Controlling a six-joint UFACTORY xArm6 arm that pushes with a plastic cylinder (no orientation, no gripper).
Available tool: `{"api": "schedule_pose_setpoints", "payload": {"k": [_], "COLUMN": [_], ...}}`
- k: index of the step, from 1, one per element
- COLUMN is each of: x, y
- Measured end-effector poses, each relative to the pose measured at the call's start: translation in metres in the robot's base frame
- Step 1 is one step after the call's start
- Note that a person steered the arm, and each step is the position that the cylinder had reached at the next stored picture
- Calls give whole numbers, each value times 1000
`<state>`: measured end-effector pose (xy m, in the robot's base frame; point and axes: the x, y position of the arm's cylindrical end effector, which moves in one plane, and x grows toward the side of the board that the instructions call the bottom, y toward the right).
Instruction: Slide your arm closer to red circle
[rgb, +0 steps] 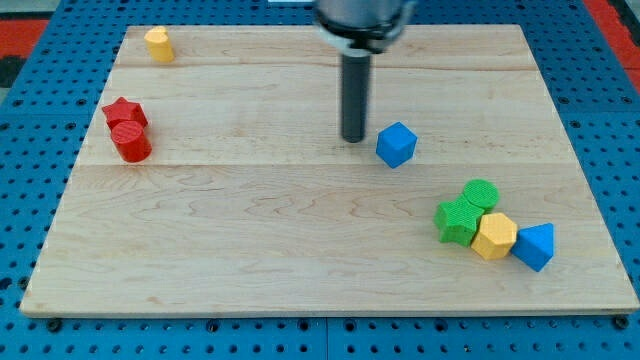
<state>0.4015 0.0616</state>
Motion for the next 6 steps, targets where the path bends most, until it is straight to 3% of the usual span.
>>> {"api": "schedule_pose_setpoints", "payload": {"k": [2, 3, 4, 6], "x": [24, 28, 1, -65], "y": [67, 59, -14, -230]}}
